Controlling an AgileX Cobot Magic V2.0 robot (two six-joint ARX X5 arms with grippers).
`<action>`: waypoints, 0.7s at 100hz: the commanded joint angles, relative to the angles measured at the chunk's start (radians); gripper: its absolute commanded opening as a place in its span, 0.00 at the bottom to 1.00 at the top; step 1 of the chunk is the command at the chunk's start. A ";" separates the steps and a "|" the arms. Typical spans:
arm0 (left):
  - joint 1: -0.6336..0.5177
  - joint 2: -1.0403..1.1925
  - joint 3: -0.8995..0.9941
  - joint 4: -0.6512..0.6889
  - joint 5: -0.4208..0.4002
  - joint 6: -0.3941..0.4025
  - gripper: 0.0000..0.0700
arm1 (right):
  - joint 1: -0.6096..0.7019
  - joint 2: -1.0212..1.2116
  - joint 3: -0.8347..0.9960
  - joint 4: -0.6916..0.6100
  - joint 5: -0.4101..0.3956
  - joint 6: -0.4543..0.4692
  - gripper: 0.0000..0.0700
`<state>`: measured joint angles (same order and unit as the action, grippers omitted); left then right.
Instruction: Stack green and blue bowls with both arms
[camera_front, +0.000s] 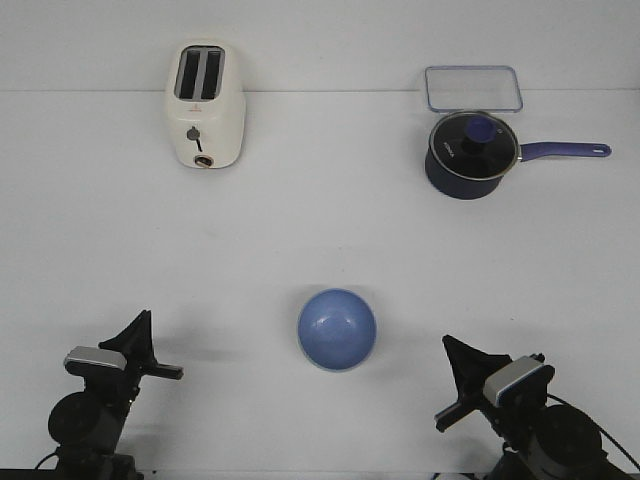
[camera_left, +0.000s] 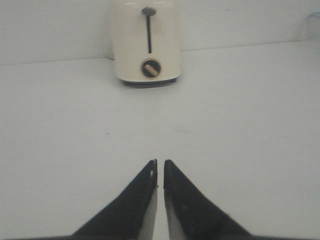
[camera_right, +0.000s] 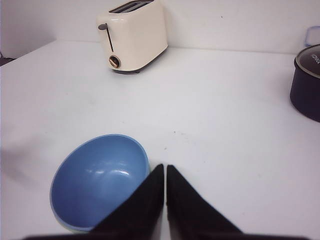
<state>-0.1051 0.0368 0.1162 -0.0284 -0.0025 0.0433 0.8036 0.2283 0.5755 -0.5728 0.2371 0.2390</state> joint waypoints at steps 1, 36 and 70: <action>0.030 -0.019 -0.011 0.031 0.010 0.012 0.02 | 0.009 0.000 0.006 0.011 -0.001 -0.002 0.01; 0.059 -0.034 -0.102 0.050 0.014 -0.029 0.02 | 0.009 0.000 0.006 0.011 -0.001 -0.002 0.01; 0.068 -0.034 -0.102 0.057 0.014 -0.029 0.02 | 0.009 0.000 0.006 0.012 -0.001 -0.002 0.01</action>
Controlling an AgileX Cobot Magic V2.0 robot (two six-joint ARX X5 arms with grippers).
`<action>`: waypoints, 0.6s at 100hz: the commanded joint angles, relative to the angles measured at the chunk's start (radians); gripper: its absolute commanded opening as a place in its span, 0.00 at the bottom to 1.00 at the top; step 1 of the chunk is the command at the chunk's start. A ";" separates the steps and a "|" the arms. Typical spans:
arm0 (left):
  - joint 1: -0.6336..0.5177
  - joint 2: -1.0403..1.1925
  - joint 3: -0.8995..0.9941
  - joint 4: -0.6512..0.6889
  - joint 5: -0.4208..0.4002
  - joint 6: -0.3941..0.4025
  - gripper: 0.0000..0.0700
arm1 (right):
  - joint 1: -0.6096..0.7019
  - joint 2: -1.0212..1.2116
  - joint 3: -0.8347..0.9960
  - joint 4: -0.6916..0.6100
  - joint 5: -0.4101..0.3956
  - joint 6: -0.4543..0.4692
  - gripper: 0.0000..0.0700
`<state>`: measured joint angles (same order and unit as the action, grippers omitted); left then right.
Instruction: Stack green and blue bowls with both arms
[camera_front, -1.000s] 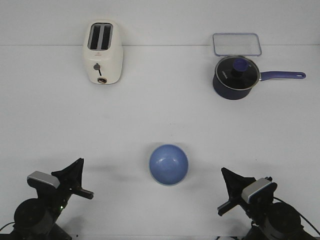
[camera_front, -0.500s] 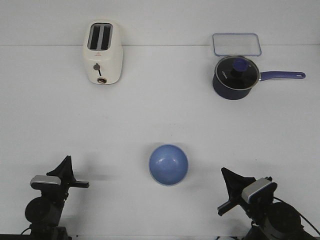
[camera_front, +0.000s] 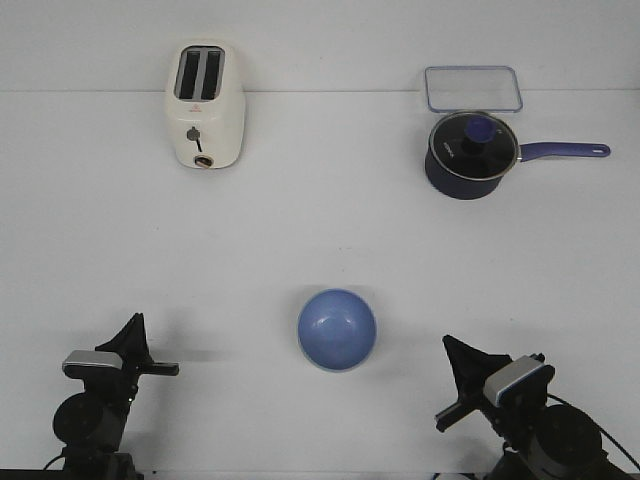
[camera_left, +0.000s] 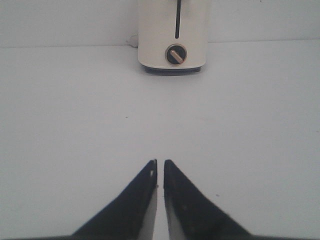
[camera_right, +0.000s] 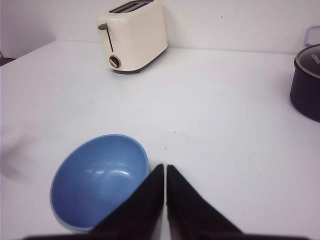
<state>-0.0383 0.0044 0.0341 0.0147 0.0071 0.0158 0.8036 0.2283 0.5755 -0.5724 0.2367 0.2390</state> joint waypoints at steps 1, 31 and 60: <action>0.001 -0.002 -0.020 0.014 0.004 -0.002 0.02 | 0.009 0.000 0.006 0.011 0.000 -0.002 0.01; 0.001 -0.002 -0.020 0.014 0.004 -0.002 0.02 | 0.009 0.000 0.006 0.011 0.000 -0.002 0.01; 0.001 -0.001 -0.020 0.014 0.004 -0.002 0.02 | -0.052 0.000 0.005 0.026 0.007 -0.095 0.01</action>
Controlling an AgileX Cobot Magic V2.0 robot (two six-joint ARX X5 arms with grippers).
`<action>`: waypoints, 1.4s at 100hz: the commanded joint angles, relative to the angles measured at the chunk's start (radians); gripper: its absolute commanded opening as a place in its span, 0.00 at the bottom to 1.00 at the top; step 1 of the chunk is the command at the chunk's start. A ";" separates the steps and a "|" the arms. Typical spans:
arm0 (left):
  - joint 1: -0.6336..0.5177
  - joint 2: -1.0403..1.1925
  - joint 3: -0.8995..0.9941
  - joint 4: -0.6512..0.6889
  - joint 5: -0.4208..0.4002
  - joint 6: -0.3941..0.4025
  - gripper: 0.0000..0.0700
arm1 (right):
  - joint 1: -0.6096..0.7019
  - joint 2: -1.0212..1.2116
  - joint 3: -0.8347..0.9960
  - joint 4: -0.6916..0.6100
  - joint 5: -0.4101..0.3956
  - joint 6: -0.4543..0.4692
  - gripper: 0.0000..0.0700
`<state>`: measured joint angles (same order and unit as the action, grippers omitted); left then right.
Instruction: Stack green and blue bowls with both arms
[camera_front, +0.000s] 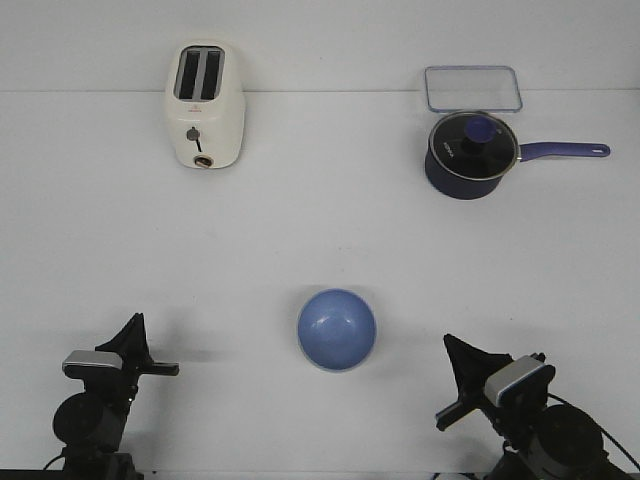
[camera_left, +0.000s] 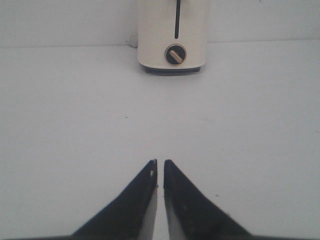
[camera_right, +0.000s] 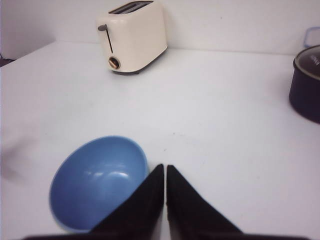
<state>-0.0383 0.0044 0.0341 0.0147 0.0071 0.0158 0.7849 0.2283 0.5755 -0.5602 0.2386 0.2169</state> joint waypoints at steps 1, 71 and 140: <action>0.001 -0.001 -0.020 0.014 0.004 -0.002 0.02 | -0.045 0.000 0.004 0.014 0.005 -0.080 0.01; 0.001 -0.001 -0.020 0.014 0.004 -0.002 0.02 | -0.816 -0.227 -0.563 0.504 -0.340 -0.170 0.01; 0.000 -0.001 -0.019 0.015 0.004 -0.002 0.02 | -0.817 -0.227 -0.563 0.455 -0.343 -0.162 0.01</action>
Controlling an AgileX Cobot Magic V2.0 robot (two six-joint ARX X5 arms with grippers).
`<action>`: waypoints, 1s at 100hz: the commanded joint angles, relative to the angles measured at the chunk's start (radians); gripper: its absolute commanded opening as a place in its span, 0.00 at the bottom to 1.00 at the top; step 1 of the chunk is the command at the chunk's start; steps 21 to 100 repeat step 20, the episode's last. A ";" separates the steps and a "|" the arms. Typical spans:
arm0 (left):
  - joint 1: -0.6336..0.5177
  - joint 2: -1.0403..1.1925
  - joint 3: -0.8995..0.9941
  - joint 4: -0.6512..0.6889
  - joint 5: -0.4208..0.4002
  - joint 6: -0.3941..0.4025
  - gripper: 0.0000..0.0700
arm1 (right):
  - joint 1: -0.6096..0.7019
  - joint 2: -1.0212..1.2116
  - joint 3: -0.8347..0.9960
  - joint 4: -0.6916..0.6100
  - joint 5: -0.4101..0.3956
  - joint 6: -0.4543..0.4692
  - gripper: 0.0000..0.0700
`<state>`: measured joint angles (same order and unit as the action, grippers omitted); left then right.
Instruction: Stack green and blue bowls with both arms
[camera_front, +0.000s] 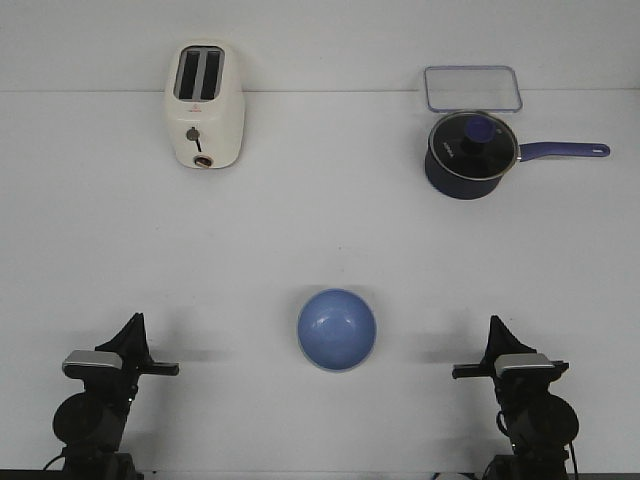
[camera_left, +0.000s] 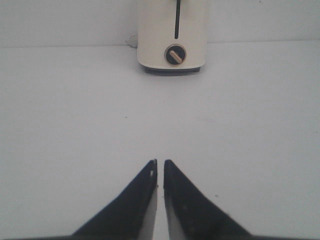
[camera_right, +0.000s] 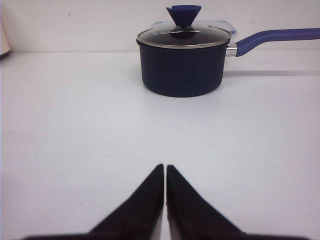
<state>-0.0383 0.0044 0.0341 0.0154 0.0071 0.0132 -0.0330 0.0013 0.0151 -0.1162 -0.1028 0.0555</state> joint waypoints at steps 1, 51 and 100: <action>0.001 -0.001 -0.019 0.014 0.004 0.001 0.02 | 0.001 0.000 -0.002 0.011 -0.002 -0.001 0.01; 0.000 -0.001 -0.019 0.014 0.004 0.001 0.02 | 0.001 0.000 -0.002 0.011 -0.002 -0.001 0.01; 0.000 -0.001 -0.019 0.014 0.004 0.001 0.02 | 0.001 0.000 -0.002 0.011 -0.002 -0.001 0.01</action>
